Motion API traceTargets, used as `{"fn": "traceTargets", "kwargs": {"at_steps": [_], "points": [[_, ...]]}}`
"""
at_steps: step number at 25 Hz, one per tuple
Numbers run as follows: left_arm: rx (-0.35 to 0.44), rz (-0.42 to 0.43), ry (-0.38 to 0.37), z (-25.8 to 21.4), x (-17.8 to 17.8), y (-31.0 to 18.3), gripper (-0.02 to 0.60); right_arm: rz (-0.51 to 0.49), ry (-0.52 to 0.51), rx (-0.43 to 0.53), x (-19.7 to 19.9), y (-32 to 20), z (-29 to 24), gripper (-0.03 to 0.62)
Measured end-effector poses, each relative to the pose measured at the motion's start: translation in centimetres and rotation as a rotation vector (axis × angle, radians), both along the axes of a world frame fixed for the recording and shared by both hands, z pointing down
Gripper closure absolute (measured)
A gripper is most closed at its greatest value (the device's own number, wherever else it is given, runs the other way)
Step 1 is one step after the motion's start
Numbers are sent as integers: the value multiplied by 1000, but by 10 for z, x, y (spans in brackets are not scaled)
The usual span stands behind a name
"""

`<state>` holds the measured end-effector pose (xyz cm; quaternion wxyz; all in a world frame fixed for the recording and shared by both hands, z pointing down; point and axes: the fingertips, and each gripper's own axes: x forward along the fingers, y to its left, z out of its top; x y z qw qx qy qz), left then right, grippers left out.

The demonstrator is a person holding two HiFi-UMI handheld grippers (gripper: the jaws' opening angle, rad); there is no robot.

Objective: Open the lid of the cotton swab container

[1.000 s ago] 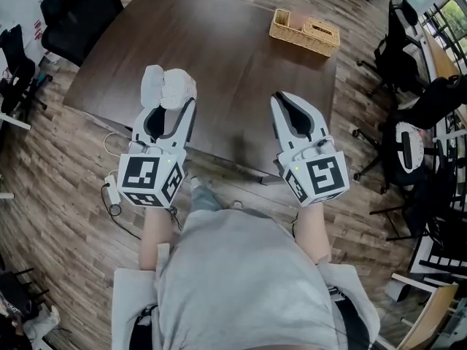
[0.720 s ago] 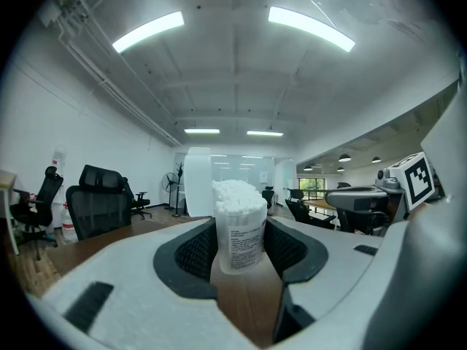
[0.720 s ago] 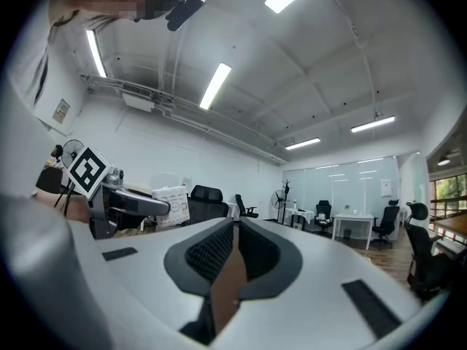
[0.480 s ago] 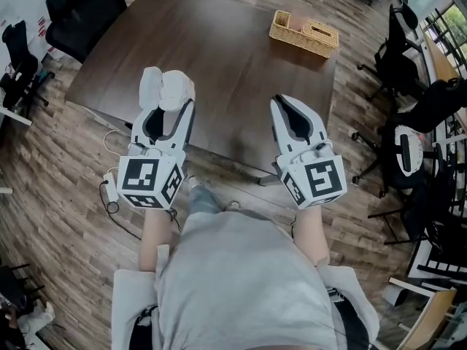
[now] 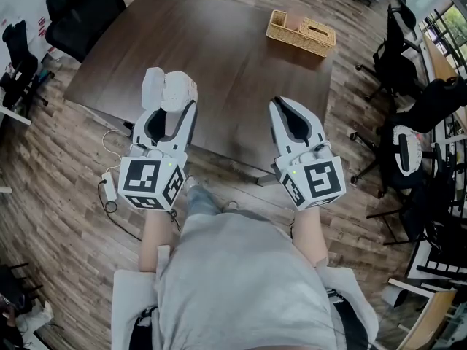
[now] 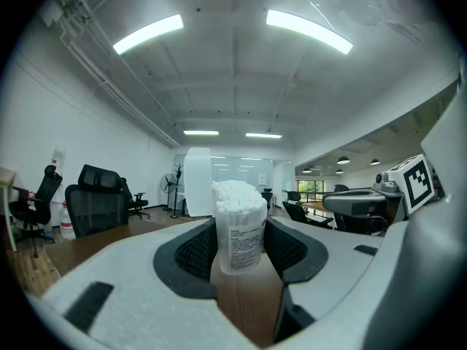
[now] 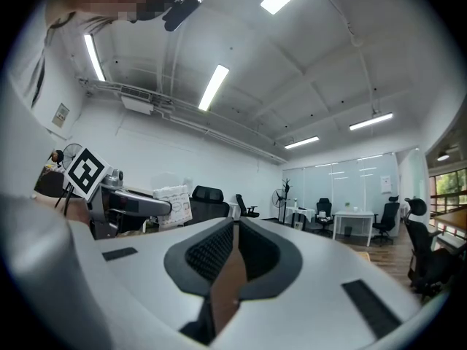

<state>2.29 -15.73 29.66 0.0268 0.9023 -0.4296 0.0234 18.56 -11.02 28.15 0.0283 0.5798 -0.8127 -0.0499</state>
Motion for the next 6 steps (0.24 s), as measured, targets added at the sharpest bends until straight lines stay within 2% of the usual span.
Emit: {"fn": "traceTargets", "kwargs": {"at_steps": [6], "points": [[4, 9, -3, 1, 7, 5, 390, 11, -13, -4, 5, 3, 3, 566]]}}
